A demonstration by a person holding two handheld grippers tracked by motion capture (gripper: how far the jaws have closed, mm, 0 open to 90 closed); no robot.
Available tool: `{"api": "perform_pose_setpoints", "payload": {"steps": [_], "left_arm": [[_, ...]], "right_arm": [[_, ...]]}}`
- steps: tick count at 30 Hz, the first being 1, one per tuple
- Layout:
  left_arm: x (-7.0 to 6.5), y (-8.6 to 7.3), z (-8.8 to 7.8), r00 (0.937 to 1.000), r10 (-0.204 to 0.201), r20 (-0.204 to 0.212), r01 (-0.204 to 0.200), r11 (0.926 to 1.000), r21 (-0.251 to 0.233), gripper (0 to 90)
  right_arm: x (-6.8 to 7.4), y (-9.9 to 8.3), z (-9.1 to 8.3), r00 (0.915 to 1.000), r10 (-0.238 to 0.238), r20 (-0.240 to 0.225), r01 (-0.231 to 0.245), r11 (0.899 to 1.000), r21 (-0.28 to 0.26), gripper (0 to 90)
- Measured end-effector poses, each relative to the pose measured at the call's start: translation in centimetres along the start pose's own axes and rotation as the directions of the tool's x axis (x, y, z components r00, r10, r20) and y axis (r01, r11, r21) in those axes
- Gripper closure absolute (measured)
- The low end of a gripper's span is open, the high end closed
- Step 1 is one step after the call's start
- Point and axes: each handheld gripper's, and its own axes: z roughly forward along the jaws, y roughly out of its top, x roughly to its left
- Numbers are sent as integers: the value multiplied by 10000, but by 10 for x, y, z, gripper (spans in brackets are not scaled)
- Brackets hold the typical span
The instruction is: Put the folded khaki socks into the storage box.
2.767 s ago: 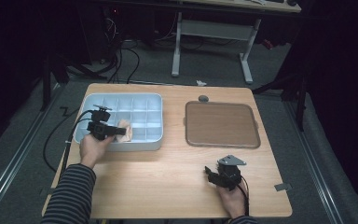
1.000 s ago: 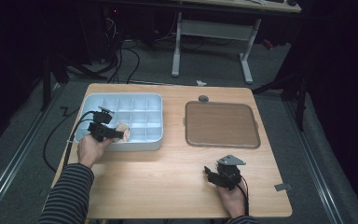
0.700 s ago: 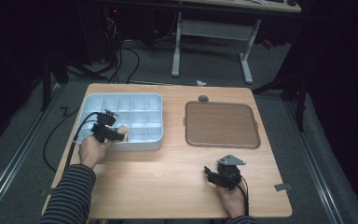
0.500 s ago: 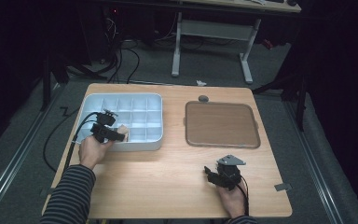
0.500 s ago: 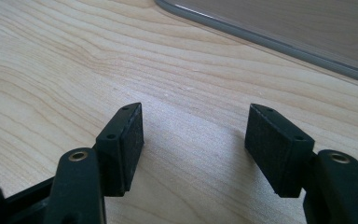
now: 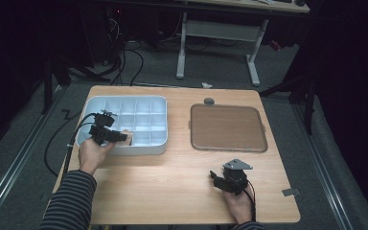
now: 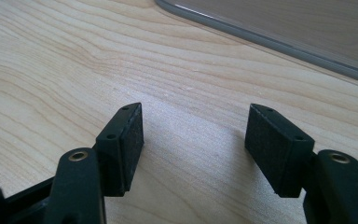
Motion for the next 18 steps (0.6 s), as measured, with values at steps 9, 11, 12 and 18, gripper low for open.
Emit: {"api": "perform_pose_setpoints", "payload": {"steps": [9,11,12,18], "left_arm": [[0,1,4,9995,-117,-308,114,9999,-120,819],[1,1,7,9993,-134,-363,135,9999,33,844],[1,1,8,9991,-121,-398,124,9999,78,848],[3,0,19,9983,-141,-568,171,9985,525,855]], "right_arm": [[0,0,0,10000,-11,-1,11,10000,0,369],[0,0,0,10000,-10,-1,10,10000,1,369],[0,0,0,10000,-12,-1,12,10000,-2,369],[0,0,0,10000,-14,-2,14,10000,1,368]]}}
